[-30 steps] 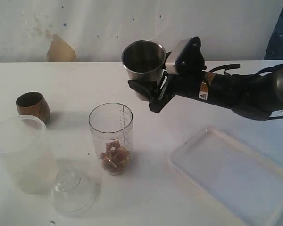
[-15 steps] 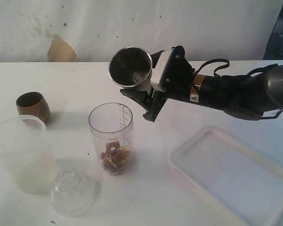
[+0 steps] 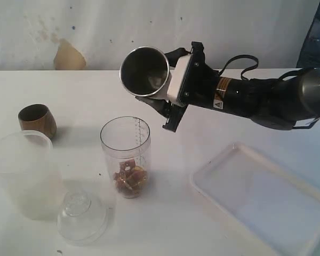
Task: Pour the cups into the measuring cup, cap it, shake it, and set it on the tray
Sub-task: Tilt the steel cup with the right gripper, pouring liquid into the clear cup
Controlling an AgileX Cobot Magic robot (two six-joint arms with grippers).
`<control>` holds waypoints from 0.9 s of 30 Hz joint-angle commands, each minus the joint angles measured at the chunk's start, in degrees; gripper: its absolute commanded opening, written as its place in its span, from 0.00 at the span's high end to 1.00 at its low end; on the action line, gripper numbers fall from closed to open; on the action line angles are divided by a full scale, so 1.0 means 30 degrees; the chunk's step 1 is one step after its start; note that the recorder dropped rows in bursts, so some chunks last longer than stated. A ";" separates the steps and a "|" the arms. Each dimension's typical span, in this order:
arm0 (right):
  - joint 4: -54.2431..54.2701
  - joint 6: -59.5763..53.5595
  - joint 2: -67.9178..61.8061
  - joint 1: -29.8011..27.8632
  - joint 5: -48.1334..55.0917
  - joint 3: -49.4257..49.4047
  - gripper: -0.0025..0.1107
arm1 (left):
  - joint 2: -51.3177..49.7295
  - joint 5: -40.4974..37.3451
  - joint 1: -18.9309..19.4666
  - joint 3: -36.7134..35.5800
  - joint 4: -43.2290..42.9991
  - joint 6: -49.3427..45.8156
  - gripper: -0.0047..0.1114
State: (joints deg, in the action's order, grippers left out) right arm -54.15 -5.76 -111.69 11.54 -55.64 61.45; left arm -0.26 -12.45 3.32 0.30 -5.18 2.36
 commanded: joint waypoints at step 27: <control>0.0566 -0.6247 0.0398 0.0369 -0.0636 0.0248 0.98 | 0.0088 0.0274 -0.0001 -0.0099 0.0159 0.0055 0.95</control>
State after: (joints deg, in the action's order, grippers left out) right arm -54.15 -22.20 -111.69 12.57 -54.06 61.45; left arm -0.26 -12.45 3.32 0.30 -5.15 2.36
